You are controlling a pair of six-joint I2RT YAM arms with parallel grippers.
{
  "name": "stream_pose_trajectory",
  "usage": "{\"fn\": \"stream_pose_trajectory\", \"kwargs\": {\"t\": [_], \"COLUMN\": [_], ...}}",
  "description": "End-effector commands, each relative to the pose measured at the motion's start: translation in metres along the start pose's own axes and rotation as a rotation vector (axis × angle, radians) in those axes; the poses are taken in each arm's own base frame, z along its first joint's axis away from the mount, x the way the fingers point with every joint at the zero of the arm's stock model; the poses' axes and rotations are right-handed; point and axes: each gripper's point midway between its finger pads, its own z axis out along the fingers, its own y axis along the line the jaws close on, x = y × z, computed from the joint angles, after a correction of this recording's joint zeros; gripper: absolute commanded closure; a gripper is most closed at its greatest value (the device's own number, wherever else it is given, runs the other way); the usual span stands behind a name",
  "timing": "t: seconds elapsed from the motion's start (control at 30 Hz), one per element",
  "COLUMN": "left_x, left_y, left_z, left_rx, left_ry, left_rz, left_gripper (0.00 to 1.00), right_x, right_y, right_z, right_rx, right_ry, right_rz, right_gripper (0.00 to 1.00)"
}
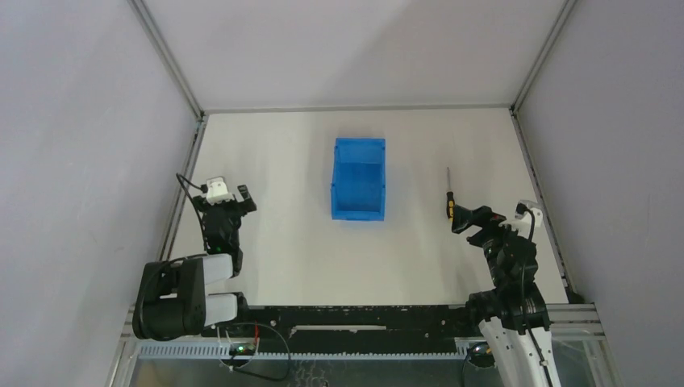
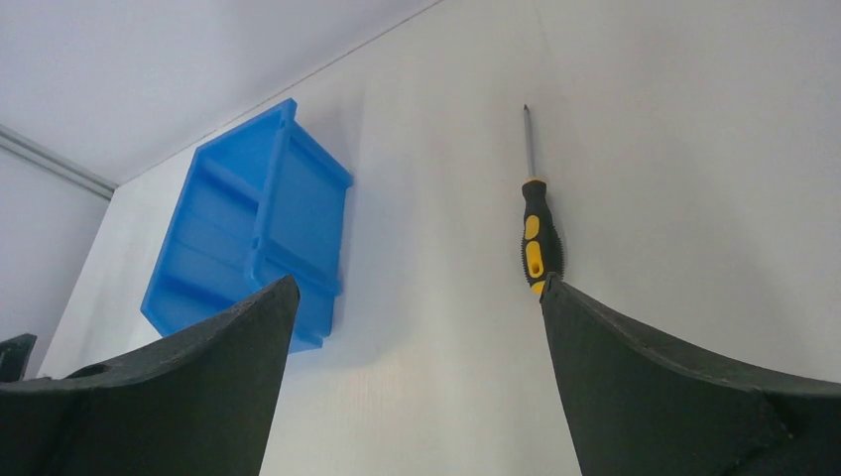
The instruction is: Put the screwdriver in the bin
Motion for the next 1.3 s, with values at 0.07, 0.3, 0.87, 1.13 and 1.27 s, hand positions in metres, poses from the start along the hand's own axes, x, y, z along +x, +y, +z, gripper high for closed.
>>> {"fn": "stream_pose_trajectory", "kwargs": {"t": [0.07,0.3,0.87,1.13,1.27], "left_x": [-0.026,-0.026,-0.026,-0.026,-0.026], "left_y": [-0.002,-0.002,-0.002,-0.002,-0.002], "left_z": [0.008,0.008,0.008,0.008,0.008], "left_rx": [-0.002,-0.002,-0.003,-0.002,-0.002], "left_ry": [-0.076,-0.075,-0.075,-0.076,-0.074], "left_rz": [0.002,0.003,0.002,0.002,0.002], "left_gripper": [0.0,0.0,0.0,0.0,0.0], "right_x": [-0.026,-0.095,-0.053,0.076,0.114], "right_y": [0.008,0.061,0.004,-0.069,-0.094], "right_z": [-0.002,-0.011,0.13,0.165,0.166], "right_rx": [0.0,-0.156,0.361,0.444,0.487], "right_ry": [-0.08,-0.176,0.804,1.07,1.157], "right_rz": [0.033,-0.112,-0.299,-0.255,-0.265], "right_gripper": [0.0,0.01,0.08,0.22,0.28]}}
